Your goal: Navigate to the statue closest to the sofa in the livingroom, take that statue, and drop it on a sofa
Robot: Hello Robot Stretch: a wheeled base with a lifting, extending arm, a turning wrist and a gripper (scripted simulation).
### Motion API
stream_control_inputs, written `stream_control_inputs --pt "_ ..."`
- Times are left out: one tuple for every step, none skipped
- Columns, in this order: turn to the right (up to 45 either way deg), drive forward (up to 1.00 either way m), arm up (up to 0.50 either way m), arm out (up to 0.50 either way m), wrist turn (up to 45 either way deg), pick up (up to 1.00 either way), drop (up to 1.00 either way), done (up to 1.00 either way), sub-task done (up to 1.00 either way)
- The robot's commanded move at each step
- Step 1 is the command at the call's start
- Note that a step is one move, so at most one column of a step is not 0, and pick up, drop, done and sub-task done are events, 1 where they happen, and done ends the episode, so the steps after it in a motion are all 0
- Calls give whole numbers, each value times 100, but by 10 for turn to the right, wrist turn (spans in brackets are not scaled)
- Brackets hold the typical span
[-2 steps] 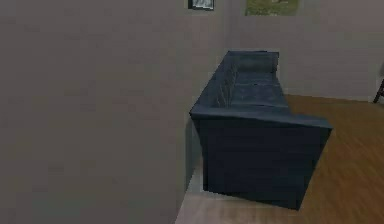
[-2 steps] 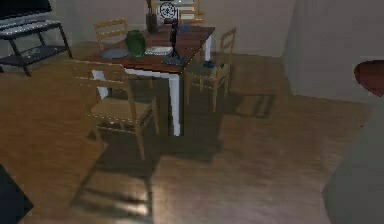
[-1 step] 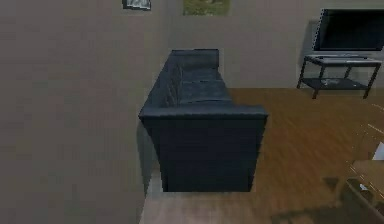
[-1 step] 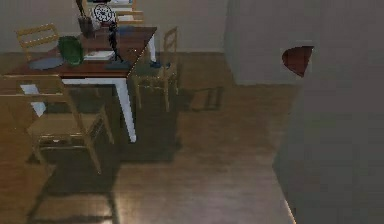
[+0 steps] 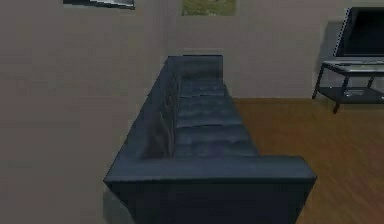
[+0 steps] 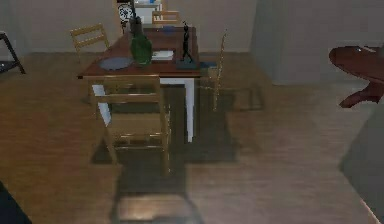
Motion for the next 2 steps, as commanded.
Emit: stream_control_inputs --pt "450 0 0 0 0 0 0 0 0" --pt "450 0 0 0 0 0 0 0 0"
